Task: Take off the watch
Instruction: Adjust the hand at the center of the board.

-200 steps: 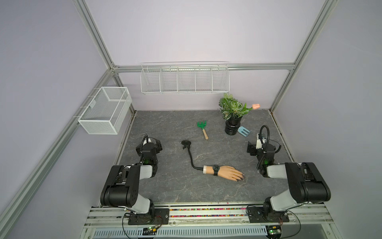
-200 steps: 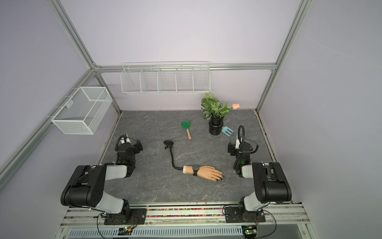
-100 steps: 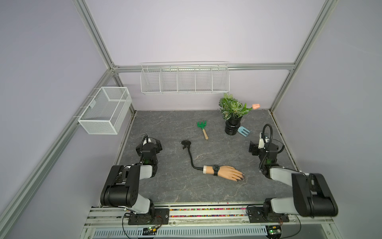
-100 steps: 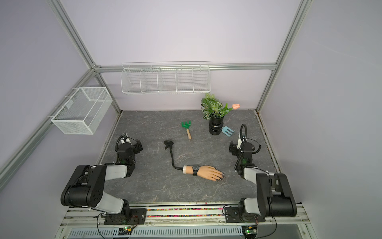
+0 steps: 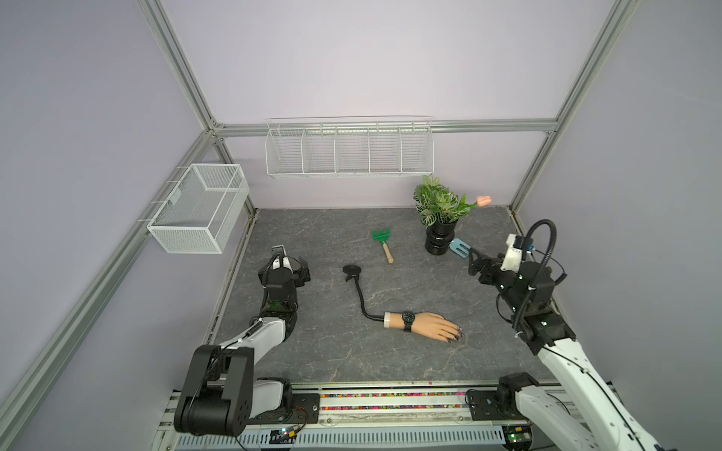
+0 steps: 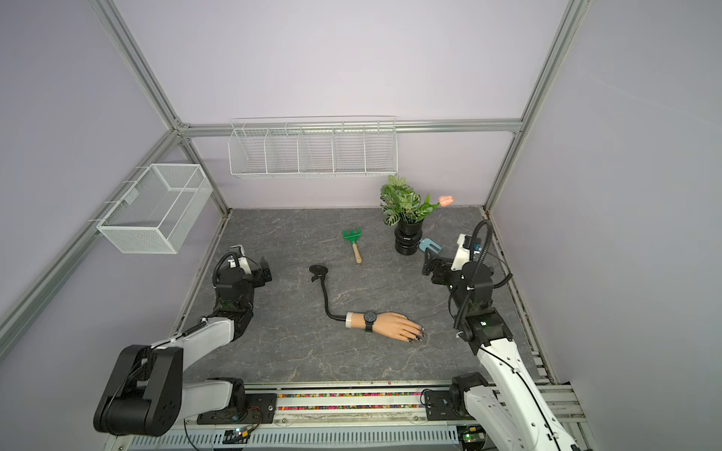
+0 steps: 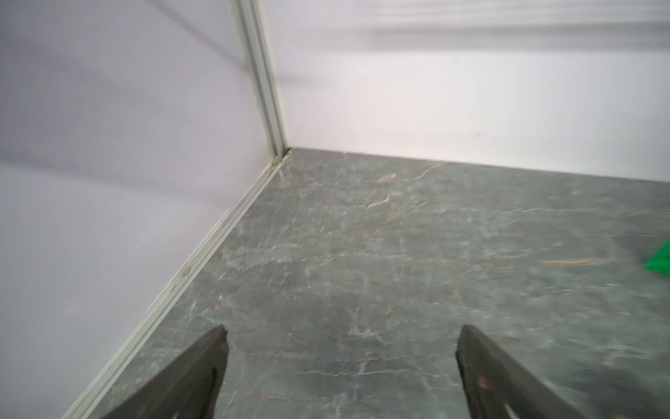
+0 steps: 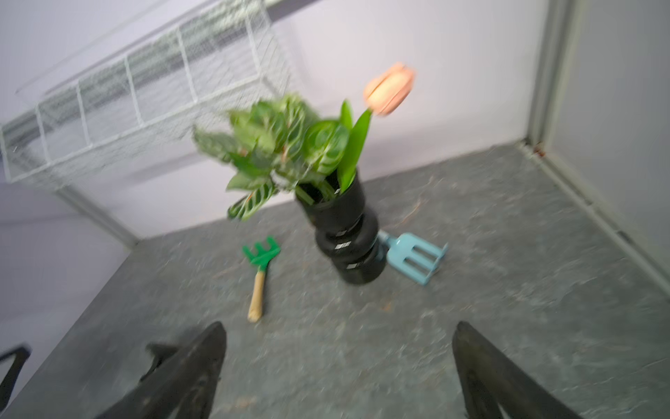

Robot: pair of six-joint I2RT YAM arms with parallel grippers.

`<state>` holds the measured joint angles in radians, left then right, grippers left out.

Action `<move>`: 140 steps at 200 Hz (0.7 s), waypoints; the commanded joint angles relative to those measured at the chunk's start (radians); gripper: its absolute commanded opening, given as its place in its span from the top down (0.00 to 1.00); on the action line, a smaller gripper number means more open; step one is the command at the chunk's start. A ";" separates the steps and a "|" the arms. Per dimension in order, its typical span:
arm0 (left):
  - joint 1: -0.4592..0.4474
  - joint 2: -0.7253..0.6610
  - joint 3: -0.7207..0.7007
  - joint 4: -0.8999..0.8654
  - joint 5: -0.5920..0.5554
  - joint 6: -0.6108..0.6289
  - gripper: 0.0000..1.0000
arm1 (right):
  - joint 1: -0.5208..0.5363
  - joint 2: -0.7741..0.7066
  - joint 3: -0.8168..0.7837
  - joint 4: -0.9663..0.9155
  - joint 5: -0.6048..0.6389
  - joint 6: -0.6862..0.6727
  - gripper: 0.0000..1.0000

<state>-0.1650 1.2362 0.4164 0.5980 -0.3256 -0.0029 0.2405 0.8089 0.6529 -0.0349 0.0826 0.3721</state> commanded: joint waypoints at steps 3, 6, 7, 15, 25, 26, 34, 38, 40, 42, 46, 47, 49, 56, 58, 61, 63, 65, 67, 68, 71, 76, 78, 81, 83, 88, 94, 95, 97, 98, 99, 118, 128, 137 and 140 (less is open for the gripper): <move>-0.085 -0.141 0.044 -0.117 0.066 0.025 0.00 | 0.134 0.076 0.041 -0.265 -0.147 0.034 0.02; -0.101 -0.157 0.048 -0.126 0.079 0.026 0.00 | 0.152 0.087 0.046 -0.283 -0.157 0.032 0.02; -0.106 -0.160 0.050 -0.129 0.082 0.026 0.00 | 0.156 0.092 0.047 -0.288 -0.161 0.031 0.02; -0.155 -0.190 0.070 -0.161 0.116 0.021 0.00 | 0.198 0.120 0.056 -0.322 -0.190 0.038 0.02; -0.221 -0.213 0.108 -0.214 0.181 0.031 0.01 | 0.238 0.149 0.060 -0.350 -0.234 0.056 0.02; -0.230 -0.215 0.114 -0.219 0.188 0.033 0.01 | 0.242 0.151 0.060 -0.352 -0.237 0.060 0.02; -0.286 -0.221 0.152 -0.267 0.255 0.043 0.01 | 0.262 0.168 0.056 -0.355 -0.277 0.084 0.03; -0.314 -0.222 0.175 -0.298 0.298 0.053 0.01 | 0.269 0.174 0.051 -0.351 -0.298 0.097 0.02; -0.327 -0.221 0.187 -0.312 0.320 0.060 0.01 | 0.271 0.178 0.048 -0.348 -0.312 0.102 0.03; -0.337 -0.220 0.197 -0.322 0.344 0.068 0.01 | 0.273 0.179 0.045 -0.343 -0.322 0.107 0.03; -0.365 -0.217 0.217 -0.349 0.387 0.080 0.01 | 0.276 0.185 0.038 -0.334 -0.347 0.116 0.03; -0.371 -0.217 0.222 -0.355 0.402 0.083 0.01 | 0.278 0.188 0.036 -0.332 -0.354 0.118 0.03; -0.384 -0.215 0.231 -0.363 0.428 0.091 0.01 | 0.278 0.191 0.033 -0.327 -0.365 0.120 0.03; -0.426 -0.204 0.263 -0.400 0.515 0.122 0.01 | 0.280 0.207 0.022 -0.312 -0.406 0.129 0.03; -0.438 -0.200 0.272 -0.410 0.534 0.134 0.01 | 0.281 0.211 0.019 -0.308 -0.415 0.130 0.03; -0.455 -0.194 0.286 -0.426 0.573 0.150 0.01 | 0.281 0.220 0.015 -0.303 -0.431 0.132 0.03; -0.469 -0.189 0.295 -0.438 0.590 0.159 0.01 | 0.280 0.227 0.013 -0.301 -0.440 0.132 0.03; -0.479 -0.184 0.305 -0.452 0.616 0.175 0.01 | 0.280 0.233 0.012 -0.300 -0.449 0.133 0.03; -0.494 -0.179 0.310 -0.465 0.636 0.188 0.01 | 0.281 0.242 0.012 -0.300 -0.457 0.133 0.03; -0.501 -0.178 0.317 -0.473 0.646 0.195 0.01 | 0.281 0.245 0.012 -0.300 -0.461 0.133 0.03; -0.521 -0.172 0.332 -0.496 0.663 0.216 0.01 | 0.280 0.256 0.012 -0.300 -0.471 0.131 0.03; -0.556 -0.156 0.356 -0.540 0.702 0.259 0.01 | 0.280 0.276 0.012 -0.302 -0.488 0.129 0.03; -0.572 -0.149 0.365 -0.564 0.714 0.280 0.01 | 0.281 0.285 0.012 -0.303 -0.494 0.127 0.04; -0.596 -0.140 0.381 -0.598 0.729 0.310 0.01 | 0.281 0.297 0.011 -0.304 -0.504 0.125 0.04; -0.611 -0.133 0.390 -0.619 0.737 0.333 0.01 | 0.280 0.305 0.011 -0.304 -0.510 0.124 0.04; -0.651 -0.115 0.412 -0.671 0.748 0.387 0.01 | 0.280 0.325 0.011 -0.306 -0.522 0.121 0.04; -0.698 -0.092 0.437 -0.746 0.744 0.454 0.01 | 0.280 0.343 0.010 -0.305 -0.528 0.120 0.04; -0.702 -0.086 0.440 -0.759 0.744 0.466 0.01 | 0.281 0.347 0.011 -0.305 -0.529 0.120 0.04; -0.718 -0.078 0.448 -0.777 0.744 0.489 0.01 | 0.280 0.352 0.009 -0.305 -0.529 0.119 0.05; -0.725 -0.076 0.452 -0.793 0.743 0.501 0.01 | 0.281 0.354 0.009 -0.305 -0.529 0.119 0.05; -0.731 -0.071 0.456 -0.806 0.744 0.512 0.01 | 0.281 0.357 0.008 -0.304 -0.529 0.119 0.05; -0.781 0.004 0.482 -0.936 0.763 0.661 0.01 | 0.279 0.375 -0.020 -0.275 -0.516 0.123 0.06; -0.782 0.041 0.490 -0.974 0.767 0.691 0.00 | 0.278 0.374 -0.038 -0.261 -0.518 0.126 0.07; -0.782 0.075 0.501 -1.007 0.769 0.729 0.00 | 0.275 0.368 -0.047 -0.263 -0.515 0.126 0.07; -0.782 0.084 0.501 -1.011 0.766 0.734 0.00 | 0.273 0.364 -0.050 -0.264 -0.515 0.127 0.07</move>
<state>-0.9512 1.2491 0.8921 -0.1791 0.3836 0.5167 0.5152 1.1831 0.6353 -0.3218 -0.3992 0.4805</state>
